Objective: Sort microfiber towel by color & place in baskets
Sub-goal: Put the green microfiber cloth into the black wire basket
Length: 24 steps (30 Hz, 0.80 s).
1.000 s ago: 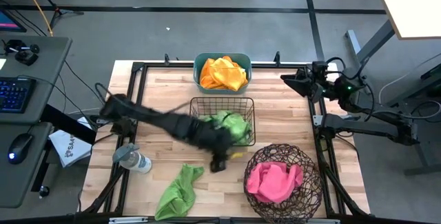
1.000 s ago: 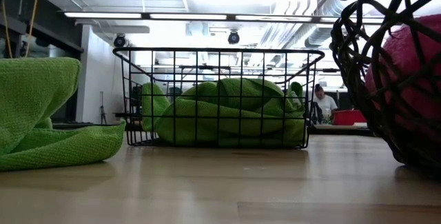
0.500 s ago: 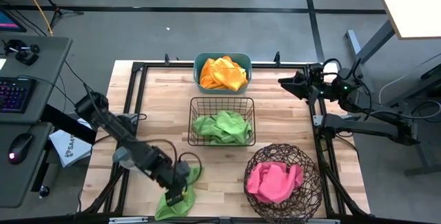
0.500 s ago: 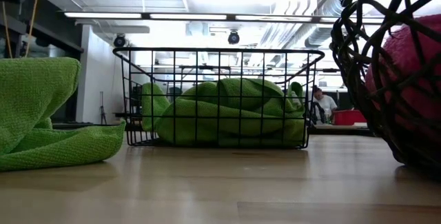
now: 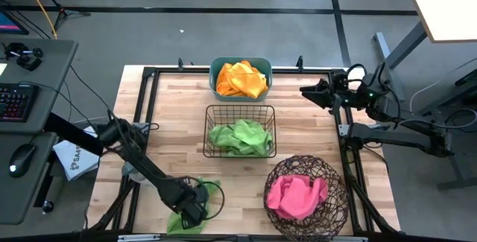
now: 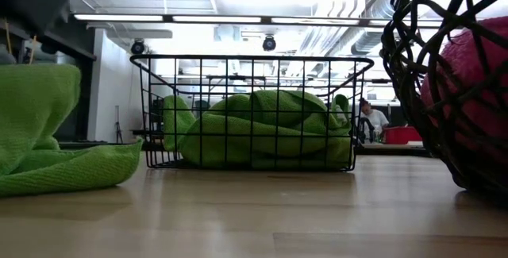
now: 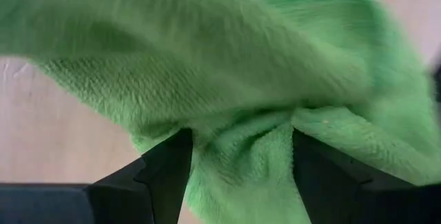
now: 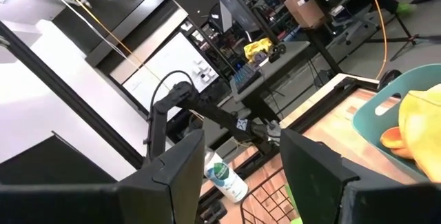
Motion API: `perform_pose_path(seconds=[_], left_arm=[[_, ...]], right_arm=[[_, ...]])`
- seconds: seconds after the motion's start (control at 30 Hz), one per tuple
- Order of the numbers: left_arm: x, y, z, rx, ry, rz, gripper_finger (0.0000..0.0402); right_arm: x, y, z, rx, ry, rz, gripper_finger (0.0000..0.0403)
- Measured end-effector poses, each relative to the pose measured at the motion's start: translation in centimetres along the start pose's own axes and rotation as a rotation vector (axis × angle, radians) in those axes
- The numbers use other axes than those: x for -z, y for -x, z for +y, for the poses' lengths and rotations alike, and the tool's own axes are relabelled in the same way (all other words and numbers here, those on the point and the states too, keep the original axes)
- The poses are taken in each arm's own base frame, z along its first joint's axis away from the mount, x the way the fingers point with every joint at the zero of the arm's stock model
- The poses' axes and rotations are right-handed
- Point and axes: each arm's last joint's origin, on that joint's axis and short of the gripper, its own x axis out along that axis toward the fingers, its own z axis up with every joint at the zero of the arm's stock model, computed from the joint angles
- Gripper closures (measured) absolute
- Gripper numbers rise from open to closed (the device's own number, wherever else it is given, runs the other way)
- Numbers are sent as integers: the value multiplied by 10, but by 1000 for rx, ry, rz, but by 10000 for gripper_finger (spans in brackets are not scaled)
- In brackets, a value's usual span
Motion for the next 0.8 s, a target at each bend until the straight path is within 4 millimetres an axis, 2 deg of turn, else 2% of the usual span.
perform_pose_path(seconds=[0.13,0.2,0.27,0.37,0.4,0.47,0.53,0.67,0.73,0.8], left_arm=[[-1,-17,0,-48,-34,25,184],[-2,-21,0,-61,-52,35,206],[-5,-21,3,-65,-43,39,257],[-9,-9,7,-61,-26,-13,368],[-11,-1,10,-62,-15,-45,381],[-15,25,17,-24,-6,-110,385],[-17,61,23,58,-24,-200,394],[-19,143,42,157,-54,-470,398],[-27,184,56,142,-49,-663,399],[-40,213,72,69,-55,-809,399]], right_arm=[[0,0,0,2,6,1,219],[0,0,0,2,6,1,219],[0,0,0,3,5,2,219],[0,0,0,4,5,4,219],[0,0,0,4,5,3,219],[0,0,0,4,5,4,219],[0,0,0,5,5,2,219],[0,0,-1,27,-20,-16,219],[-1,0,-2,52,-35,-39,219],[-1,0,-3,74,-42,-59,219]])
